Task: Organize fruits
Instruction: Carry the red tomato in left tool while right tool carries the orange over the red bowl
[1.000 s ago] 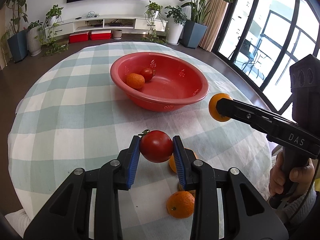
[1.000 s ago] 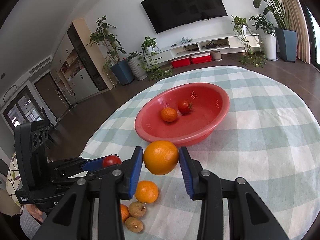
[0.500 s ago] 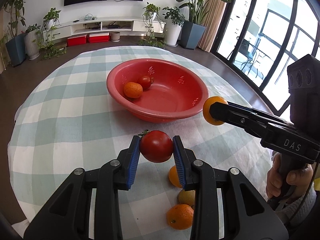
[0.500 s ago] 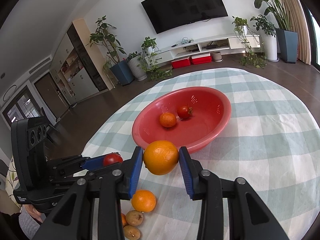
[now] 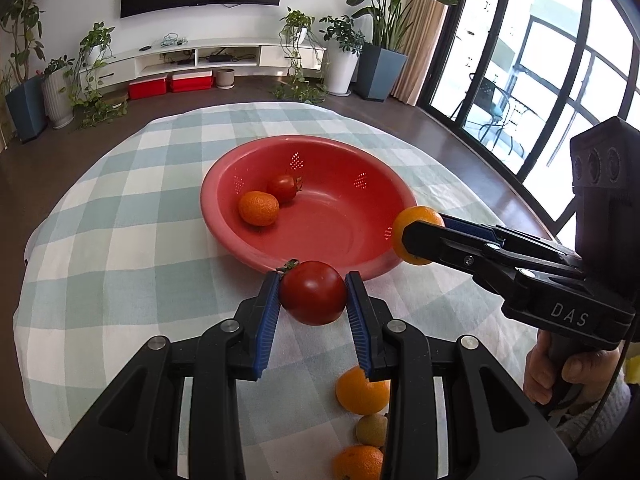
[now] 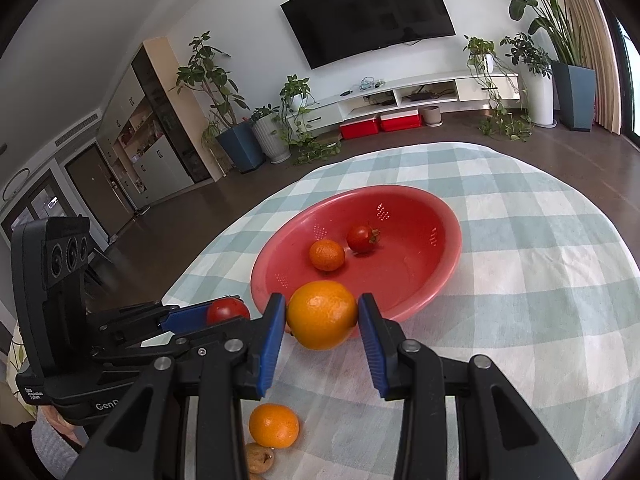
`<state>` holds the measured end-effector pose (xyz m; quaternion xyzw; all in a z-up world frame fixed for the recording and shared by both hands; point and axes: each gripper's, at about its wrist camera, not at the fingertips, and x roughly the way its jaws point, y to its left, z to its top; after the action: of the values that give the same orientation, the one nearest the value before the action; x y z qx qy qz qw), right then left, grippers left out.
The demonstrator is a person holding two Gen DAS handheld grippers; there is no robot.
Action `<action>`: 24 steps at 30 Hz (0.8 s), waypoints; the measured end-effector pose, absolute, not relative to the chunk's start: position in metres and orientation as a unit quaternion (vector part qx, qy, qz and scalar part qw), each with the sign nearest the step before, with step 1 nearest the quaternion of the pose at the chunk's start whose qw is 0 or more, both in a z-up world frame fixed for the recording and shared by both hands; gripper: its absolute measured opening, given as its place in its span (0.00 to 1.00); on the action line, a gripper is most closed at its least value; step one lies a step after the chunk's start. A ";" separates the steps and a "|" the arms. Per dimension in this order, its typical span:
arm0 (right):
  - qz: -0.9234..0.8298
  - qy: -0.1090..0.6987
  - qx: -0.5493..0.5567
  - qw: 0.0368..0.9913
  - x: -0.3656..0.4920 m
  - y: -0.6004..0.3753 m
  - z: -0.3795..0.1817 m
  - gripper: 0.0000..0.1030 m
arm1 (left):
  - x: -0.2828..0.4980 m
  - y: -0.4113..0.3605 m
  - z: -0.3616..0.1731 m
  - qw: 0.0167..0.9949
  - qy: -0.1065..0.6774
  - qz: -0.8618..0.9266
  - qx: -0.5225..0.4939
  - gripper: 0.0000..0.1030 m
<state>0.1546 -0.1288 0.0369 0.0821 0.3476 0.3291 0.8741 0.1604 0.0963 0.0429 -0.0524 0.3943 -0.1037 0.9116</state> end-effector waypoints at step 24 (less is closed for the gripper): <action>0.319 0.369 0.054 0.871 0.197 -0.114 0.028 0.39 | 0.215 0.089 0.036 0.904 0.412 -0.109 -0.037 0.30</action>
<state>0.1974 -0.1137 0.0278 0.0545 0.3694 0.3186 0.8712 0.2147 0.0894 0.0359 -0.0368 0.4119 -0.1085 0.9040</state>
